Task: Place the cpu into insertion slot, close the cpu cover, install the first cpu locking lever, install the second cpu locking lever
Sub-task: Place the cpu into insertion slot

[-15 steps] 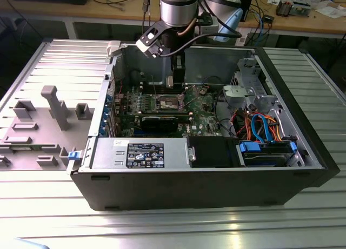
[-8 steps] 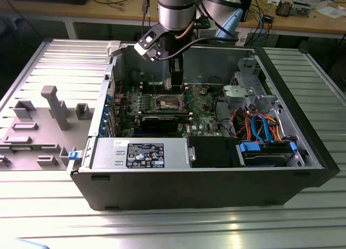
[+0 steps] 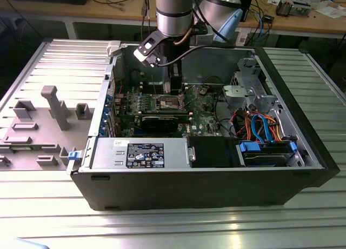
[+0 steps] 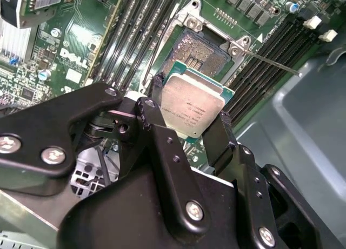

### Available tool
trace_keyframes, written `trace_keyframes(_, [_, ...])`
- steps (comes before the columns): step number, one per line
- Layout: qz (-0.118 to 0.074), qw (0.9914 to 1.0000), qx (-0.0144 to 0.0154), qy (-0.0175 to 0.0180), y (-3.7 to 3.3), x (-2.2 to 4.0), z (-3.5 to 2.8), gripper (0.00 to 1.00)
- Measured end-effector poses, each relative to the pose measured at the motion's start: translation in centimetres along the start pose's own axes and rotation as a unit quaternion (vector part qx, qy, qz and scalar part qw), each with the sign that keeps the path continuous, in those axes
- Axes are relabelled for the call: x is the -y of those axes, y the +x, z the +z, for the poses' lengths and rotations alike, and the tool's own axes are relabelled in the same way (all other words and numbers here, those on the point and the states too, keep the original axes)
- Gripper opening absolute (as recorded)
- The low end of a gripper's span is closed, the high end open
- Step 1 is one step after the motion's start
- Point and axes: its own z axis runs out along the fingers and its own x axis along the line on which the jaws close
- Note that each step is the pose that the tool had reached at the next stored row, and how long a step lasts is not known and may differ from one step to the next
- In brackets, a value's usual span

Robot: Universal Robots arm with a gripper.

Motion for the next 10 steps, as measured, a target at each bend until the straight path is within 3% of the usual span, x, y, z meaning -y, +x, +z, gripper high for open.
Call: trace_keyframes(10, [0.001,1.00000,0.0001,0.0000,-0.01,0.03,0.41,0.55])
